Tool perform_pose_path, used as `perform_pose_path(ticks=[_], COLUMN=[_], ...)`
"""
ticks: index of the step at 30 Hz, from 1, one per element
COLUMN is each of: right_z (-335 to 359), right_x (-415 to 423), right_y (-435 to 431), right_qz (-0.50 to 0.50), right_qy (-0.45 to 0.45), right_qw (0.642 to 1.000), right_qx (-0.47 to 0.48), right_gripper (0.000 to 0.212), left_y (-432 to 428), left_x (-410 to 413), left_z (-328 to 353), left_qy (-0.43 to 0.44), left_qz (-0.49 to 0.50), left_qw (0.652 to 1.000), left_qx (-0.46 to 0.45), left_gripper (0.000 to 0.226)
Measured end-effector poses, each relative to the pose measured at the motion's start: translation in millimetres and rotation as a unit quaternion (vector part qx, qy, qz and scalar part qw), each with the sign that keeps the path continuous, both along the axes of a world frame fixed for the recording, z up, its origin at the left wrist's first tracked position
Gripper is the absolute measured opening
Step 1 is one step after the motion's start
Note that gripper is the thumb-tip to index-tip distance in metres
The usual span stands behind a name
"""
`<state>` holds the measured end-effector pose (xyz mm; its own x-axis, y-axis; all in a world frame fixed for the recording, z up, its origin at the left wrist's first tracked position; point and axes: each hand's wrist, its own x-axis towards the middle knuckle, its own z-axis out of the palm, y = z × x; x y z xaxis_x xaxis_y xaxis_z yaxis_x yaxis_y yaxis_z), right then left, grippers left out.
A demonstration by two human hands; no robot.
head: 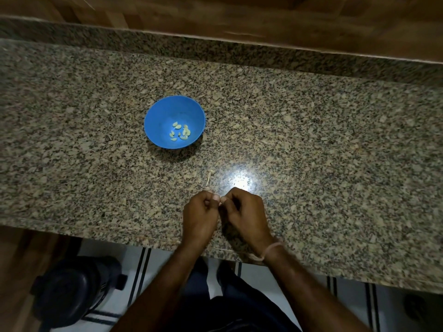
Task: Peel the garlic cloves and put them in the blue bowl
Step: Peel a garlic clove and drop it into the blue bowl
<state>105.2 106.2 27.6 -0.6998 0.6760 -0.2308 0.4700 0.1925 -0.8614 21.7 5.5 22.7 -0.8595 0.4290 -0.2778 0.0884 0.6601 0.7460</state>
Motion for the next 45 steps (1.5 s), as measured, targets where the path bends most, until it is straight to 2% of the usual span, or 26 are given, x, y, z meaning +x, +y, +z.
perform_pose_path(ticks=[2, 4, 5, 6, 8, 9, 10, 12, 15, 18, 21, 24, 29, 32, 34, 36, 38, 40, 41, 43, 45], right_z=[3.5, 11.4, 13.1, 11.1, 6.7, 4.8, 2.8, 2.4, 2.3, -0.3, -5.6, -9.9, -13.9, -14.2, -14.4, -16.4, -17.4, -18.7, -20.4, -25.0, -29.3], right_x=[-3.5, -5.8, -5.6, -4.5, -1.8, -1.3, -1.3, -2.3, -4.6, -6.8, -8.3, -8.6, -6.0, -4.3, -5.0, -5.0, -3.9, -2.7, -2.1, -0.5, 1.6], right_y=[1.9, 4.9, 5.7, 5.3, 3.1, 2.2, 1.3, 1.6, 3.6, 3.0, 4.4, 7.8, 9.1, 14.6, 17.5, 19.3, 19.5, 20.3, 20.8, 20.6, 20.7], right_qz=[-0.039, -0.075, -0.074, -0.063, -0.035, -0.031, -0.031, -0.047, -0.09, -0.109, -0.123, -0.124, -0.104, -0.054, -0.03, -0.009, 0.003, 0.009, 0.011, 0.025, 0.043], right_qy=[0.021, 0.033, 0.029, 0.029, 0.015, 0.011, 0.013, 0.016, 0.022, 0.016, 0.016, 0.016, 0.045, 0.024, 0.009, 0.005, 0.017, 0.026, 0.03, 0.026, 0.014], right_qw=[0.988, 0.934, 0.928, 0.94, 0.981, 0.988, 0.987, 0.972, 0.923, 0.898, 0.888, 0.893, 0.901, 0.937, 0.958, 0.974, 0.979, 0.984, 0.988, 0.997, 0.999], right_qx=[-0.148, -0.347, -0.365, -0.335, -0.19, -0.153, -0.156, -0.228, -0.373, -0.426, -0.443, -0.433, -0.419, -0.345, -0.284, -0.227, -0.202, -0.177, -0.152, -0.075, -0.008], right_gripper=[0.029, 0.025, 0.024, 0.026, 0.033, 0.035, 0.035, 0.034, 0.028, 0.025, 0.021, 0.018, 0.016, 0.026, 0.032, 0.033, 0.032, 0.031, 0.029, 0.026, 0.016], left_y=[-0.9, -0.8, -0.5, -0.6, -0.4, -1.2, -1.7, -2.4, -0.5, 1.2, 1.2, 1.1, -2.7, -5.5, -6.2, -6.2, -4.4, -1.8, -1.5, -2.0, -3.1], left_x=[0.6, -1.4, -2.8, -3.2, -1.8, -1.1, -0.1, 0.9, -1.5, -1.5, -2.6, -3.0, -6.9, -12.9, -15.5, -16.3, -17.5, -16.7, -16.5, -16.6, -16.1], left_z=[4.6, 5.3, 4.6, 3.0, 0.1, -2.2, -4.1, -5.5, -7.2, -9.6, -13.1, -7.9, 1.7, 5.2, 7.9, 7.4, 4.2, 2.8, 1.8, -1.6, -5.0], left_qy=[0.066, 0.076, 0.049, 0.017, -0.018, -0.019, -0.018, -0.026, -0.056, -0.061, -0.037, -0.012, 0.099, 0.155, 0.157, 0.095, -0.051, -0.202, -0.243, -0.261, -0.242], left_qz=[-0.027, -0.032, -0.023, -0.011, 0.001, 0.0, -0.004, -0.017, -0.034, -0.044, -0.05, -0.049, -0.095, -0.135, -0.144, -0.12, -0.067, 0.003, 0.035, 0.081, 0.092], left_qw=[0.997, 0.996, 0.998, 0.999, 0.998, 0.998, 0.998, 0.997, 0.993, 0.992, 0.995, 0.996, 0.988, 0.978, 0.976, 0.987, 0.991, 0.965, 0.951, 0.943, 0.949], left_qx=[-0.003, 0.018, 0.036, 0.044, 0.053, 0.056, 0.058, 0.071, 0.098, 0.098, 0.072, 0.078, 0.066, 0.035, 0.033, 0.053, 0.103, 0.169, 0.187, 0.19, 0.182], left_gripper=[0.017, 0.016, 0.016, 0.016, 0.017, 0.018, 0.019, 0.022, 0.023, 0.022, 0.02, 0.02, 0.013, 0.008, 0.007, 0.008, 0.01, 0.013, 0.014, 0.011, 0.009])
